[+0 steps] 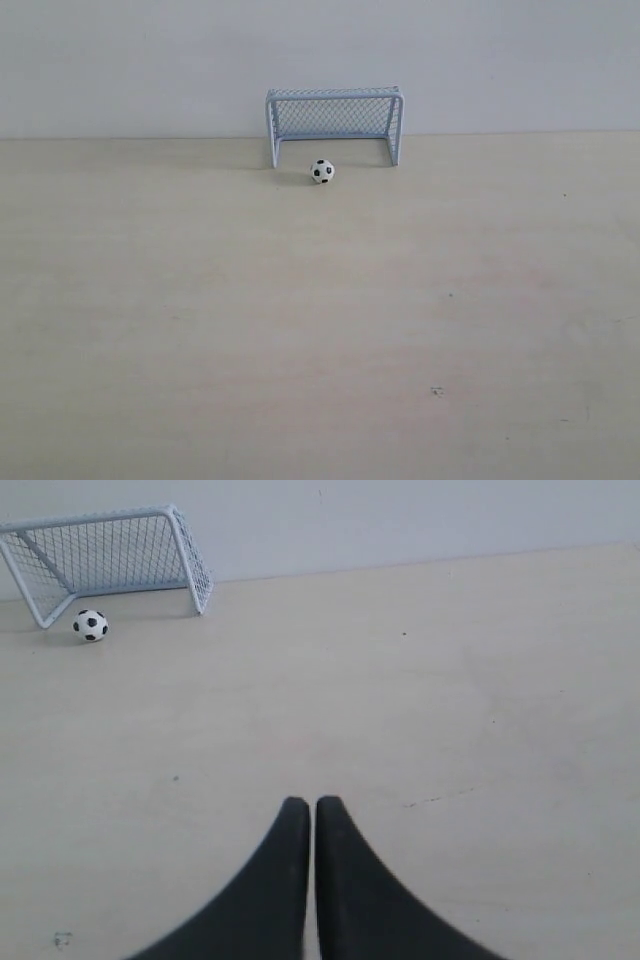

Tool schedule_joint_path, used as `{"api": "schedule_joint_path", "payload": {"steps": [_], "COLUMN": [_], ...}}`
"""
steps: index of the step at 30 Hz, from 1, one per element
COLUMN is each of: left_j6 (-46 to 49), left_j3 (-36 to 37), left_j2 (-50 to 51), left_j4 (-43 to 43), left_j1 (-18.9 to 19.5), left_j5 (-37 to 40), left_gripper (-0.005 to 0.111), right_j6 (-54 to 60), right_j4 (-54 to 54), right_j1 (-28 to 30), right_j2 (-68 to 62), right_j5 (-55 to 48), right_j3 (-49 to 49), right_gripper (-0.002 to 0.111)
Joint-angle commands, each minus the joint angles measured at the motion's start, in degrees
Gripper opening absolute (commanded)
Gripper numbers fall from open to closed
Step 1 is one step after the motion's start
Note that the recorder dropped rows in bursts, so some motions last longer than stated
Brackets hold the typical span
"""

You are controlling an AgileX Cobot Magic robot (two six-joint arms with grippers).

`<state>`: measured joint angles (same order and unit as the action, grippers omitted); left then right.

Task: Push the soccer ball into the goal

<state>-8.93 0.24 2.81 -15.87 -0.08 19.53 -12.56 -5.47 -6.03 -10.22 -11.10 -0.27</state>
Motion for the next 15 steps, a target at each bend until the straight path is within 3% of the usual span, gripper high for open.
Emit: {"api": "schedule_joint_path", "payload": {"steps": [1,7,15], "left_j6": [-0.5,-0.5,-0.5], "left_j3": [-0.2,-0.2,-0.2], "left_j2": [0.3,0.3,0.3], "left_j4": [0.0,0.0,0.0], "left_j1": [-0.5,-0.5,-0.5], "left_j5": [-0.2,-0.2,-0.2], "left_gripper": [0.006,0.006,0.006], "right_j6": [0.0,0.0,0.3], "right_j4": [-0.1,0.2,0.4], "right_j1": [0.6,4.9,5.5], "right_j2": [2.5,6.5,10.2], "right_j5": [1.4,-0.9,-7.9], "right_j3": [0.3,0.3,0.3], "right_gripper": [0.000,0.000,0.000]}}
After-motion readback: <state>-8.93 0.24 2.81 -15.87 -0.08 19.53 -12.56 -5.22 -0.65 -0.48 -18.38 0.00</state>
